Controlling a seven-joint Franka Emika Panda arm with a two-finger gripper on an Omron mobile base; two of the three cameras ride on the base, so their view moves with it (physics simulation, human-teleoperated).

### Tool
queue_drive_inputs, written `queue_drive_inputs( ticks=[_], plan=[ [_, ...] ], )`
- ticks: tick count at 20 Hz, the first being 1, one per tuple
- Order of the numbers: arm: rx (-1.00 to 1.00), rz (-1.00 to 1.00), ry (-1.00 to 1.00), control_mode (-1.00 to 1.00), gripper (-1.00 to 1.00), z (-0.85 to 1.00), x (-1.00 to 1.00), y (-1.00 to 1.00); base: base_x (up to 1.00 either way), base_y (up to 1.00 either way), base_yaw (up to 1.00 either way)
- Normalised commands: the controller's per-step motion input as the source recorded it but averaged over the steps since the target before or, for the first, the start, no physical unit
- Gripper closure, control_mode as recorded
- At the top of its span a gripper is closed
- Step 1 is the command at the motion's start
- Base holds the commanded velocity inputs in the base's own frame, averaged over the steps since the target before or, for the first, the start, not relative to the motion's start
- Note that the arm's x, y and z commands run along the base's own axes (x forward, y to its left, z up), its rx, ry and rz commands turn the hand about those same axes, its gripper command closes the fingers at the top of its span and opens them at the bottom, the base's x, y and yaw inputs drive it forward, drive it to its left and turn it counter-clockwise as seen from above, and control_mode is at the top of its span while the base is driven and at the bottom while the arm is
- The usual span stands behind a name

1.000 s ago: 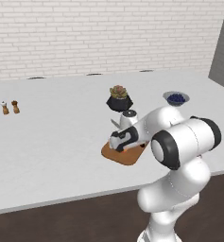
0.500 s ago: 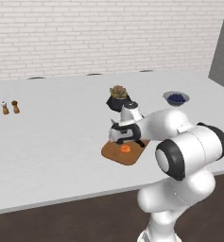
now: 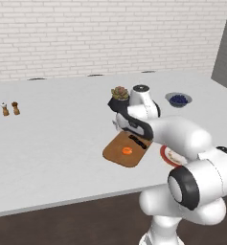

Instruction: Pick up the knife from the drawer and place it on the cutting board. Then place the meat from the plate to the cutting board.

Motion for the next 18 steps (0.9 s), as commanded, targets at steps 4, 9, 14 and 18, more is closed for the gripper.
queue_drive_inputs(
  ticks=[4, 9, 14, 18],
  plan=[
    [0.0, 0.0, 0.05, -1.0, -1.0, 0.7, -0.59, -0.03, 0.0, 0.0, 0.0],
    [0.0, 0.0, 0.01, -1.0, -1.0, 0.51, -0.72, 0.0, 0.0, 0.0, 0.0],
    [0.02, 0.0, 0.0, -1.0, -1.0, 0.23, -0.9, 0.0, 0.0, 0.0, 0.0],
    [0.03, 0.01, 0.0, -1.0, -1.0, 0.0, -0.99, 0.0, 0.0, 0.0, 0.0]
  ],
)
